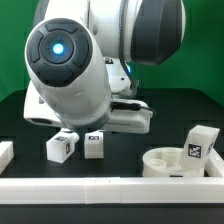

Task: Assemble stool

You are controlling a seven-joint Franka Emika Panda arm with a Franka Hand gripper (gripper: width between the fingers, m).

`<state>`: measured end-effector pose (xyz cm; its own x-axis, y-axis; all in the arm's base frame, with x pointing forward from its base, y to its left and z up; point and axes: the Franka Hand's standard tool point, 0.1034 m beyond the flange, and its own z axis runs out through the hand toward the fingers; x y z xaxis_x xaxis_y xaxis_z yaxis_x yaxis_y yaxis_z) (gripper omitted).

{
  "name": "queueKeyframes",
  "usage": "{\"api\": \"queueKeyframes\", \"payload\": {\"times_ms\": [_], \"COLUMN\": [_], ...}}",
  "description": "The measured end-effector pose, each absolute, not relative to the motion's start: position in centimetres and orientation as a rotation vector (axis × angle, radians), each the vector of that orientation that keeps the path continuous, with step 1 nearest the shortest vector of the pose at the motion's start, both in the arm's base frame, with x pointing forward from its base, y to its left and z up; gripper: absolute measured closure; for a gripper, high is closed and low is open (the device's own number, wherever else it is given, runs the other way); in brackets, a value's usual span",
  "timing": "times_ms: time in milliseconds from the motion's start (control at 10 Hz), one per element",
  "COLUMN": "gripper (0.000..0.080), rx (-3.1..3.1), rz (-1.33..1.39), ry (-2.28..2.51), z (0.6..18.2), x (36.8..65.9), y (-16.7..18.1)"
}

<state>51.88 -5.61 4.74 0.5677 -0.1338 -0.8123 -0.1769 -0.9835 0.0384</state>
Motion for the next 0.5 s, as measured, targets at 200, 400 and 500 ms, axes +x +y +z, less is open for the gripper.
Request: {"api": "queueKeyframes", "payload": {"times_ms": [200,400,500], "gripper": [0.0151,0.0151,0.0151], "rx": [-2.739,-2.751,-2.75], "rz": [1.411,1.369,1.371], "ry": [0.272,0.22,0.22], "z": [4.67,4.66,4.51], "x": [51.87,52.48,52.46], "y": [-5.74,-5.8,-5.77]}}
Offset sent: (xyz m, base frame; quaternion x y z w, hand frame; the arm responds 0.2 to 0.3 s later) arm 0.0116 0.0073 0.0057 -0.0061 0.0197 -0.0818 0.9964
